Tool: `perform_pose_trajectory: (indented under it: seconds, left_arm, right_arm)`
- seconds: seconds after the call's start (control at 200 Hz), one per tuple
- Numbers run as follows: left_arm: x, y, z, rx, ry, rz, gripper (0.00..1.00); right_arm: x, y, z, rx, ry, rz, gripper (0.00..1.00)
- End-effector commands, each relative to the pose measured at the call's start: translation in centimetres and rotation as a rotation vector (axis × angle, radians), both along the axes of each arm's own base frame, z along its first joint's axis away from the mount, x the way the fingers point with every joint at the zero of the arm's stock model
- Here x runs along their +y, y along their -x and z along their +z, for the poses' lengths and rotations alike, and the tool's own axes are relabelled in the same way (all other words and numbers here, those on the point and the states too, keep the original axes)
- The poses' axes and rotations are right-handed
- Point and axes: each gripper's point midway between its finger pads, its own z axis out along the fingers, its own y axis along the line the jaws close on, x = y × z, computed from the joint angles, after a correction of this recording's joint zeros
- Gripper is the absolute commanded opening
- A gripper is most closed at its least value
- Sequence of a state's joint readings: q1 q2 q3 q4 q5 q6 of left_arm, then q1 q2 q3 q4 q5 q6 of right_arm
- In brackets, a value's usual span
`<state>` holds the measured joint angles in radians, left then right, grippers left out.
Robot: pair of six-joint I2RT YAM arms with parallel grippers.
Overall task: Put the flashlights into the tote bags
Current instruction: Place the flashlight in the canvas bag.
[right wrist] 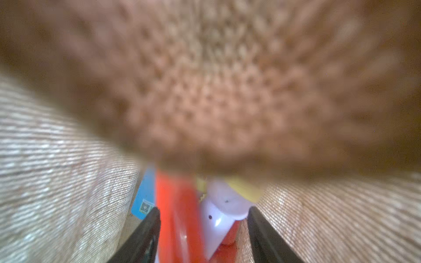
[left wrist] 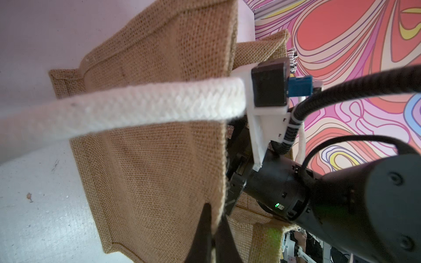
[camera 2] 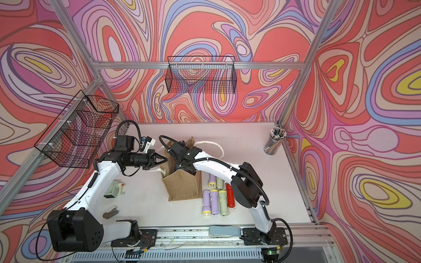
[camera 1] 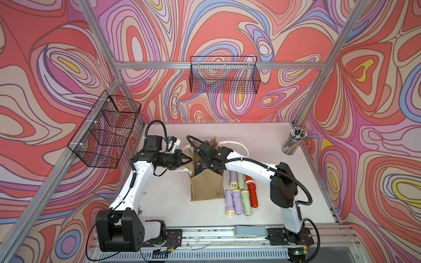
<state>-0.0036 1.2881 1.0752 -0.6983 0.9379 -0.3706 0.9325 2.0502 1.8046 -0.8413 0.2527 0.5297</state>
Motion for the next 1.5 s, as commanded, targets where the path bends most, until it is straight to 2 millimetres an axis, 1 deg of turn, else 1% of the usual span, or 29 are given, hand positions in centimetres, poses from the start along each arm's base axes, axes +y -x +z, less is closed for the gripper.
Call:
perform_pose_trajectory:
  seconds: [0.0,0.095,0.235,0.29,0.31,0.32,0.346,0.461,0.631,0.706,0.816,0.901,0.961,1.042,1.117,1.207,1.302,1.412,1.497]
  left_arm:
    - [0.0,0.1,1.0,-0.049,0.001,-0.006,0.03]
    - [0.0,0.1,1.0,-0.051,0.001,-0.007,0.03]
    - [0.0,0.1,1.1,-0.051,0.001,-0.006,0.03]
    - [0.0,0.1,1.1,-0.053,0.000,-0.006,0.03]
    - [0.0,0.2,1.1,-0.053,0.000,-0.006,0.03]
    - [0.0,0.1,1.1,-0.052,0.001,-0.005,0.03]
    - [0.0,0.1,1.2,-0.054,0.002,-0.005,0.03]
    - [0.0,0.1,1.3,-0.057,0.002,-0.007,0.03]
    - [0.0,0.1,1.4,-0.059,0.004,-0.007,0.03]
    - [0.0,0.1,1.5,-0.062,0.004,-0.005,0.03]
    - [0.0,0.1,1.5,-0.063,0.006,-0.005,0.03]
    - [0.0,0.0,1.6,-0.066,0.008,-0.005,0.03]
    - [-0.1,0.0,1.6,-0.065,0.009,-0.006,0.03]
    - [-0.1,0.0,1.7,-0.065,0.011,-0.006,0.03]
    - [-0.1,0.0,1.6,-0.063,0.012,-0.005,0.03]
    - [-0.1,-0.1,1.6,-0.062,0.013,-0.005,0.03]
    - [-0.1,-0.1,1.6,-0.059,0.016,-0.006,0.03]
    - [-0.1,-0.1,1.5,-0.056,0.016,-0.005,0.03]
    - [-0.1,-0.1,1.4,-0.056,0.010,-0.005,0.03]
  right_arm:
    - [-0.8,-0.3,4.5,-0.067,-0.028,0.004,0.65]
    - [-1.4,-0.5,6.9,-0.121,-0.052,-0.008,0.66]
    - [-3.0,-0.6,10.8,-0.217,-0.092,-0.039,0.66]
    - [-3.9,-0.5,12.4,-0.257,-0.109,-0.055,0.66]
    - [-4.1,-0.6,12.3,-0.264,-0.104,-0.061,0.66]
    - [-4.4,-0.4,13.3,-0.282,-0.122,-0.065,0.66]
    - [-4.9,-0.3,14.1,-0.301,-0.133,-0.074,0.66]
    - [-7.0,0.0,16.3,-0.358,-0.166,-0.112,0.66]
    - [-10.8,0.7,18.1,-0.416,-0.152,-0.192,0.66]
    - [-12.9,1.3,18.6,-0.430,-0.129,-0.240,0.66]
    - [-16.5,2.3,18.9,-0.441,-0.094,-0.330,0.66]
    - [-19.5,2.9,18.2,-0.421,-0.082,-0.408,0.66]
    - [-22.0,3.3,17.3,-0.390,-0.077,-0.477,0.66]
    - [-25.2,3.9,15.5,-0.341,-0.077,-0.558,0.66]
    - [-27.7,4.3,13.6,-0.302,-0.087,-0.624,0.66]
    - [-29.9,4.5,11.3,-0.255,-0.105,-0.675,0.66]
    - [-30.7,4.3,8.5,-0.190,-0.130,-0.683,0.66]
    - [-30.2,3.6,5.0,-0.097,-0.142,-0.648,0.68]
    - [-29.4,2.9,2.3,-0.020,-0.150,-0.614,0.68]
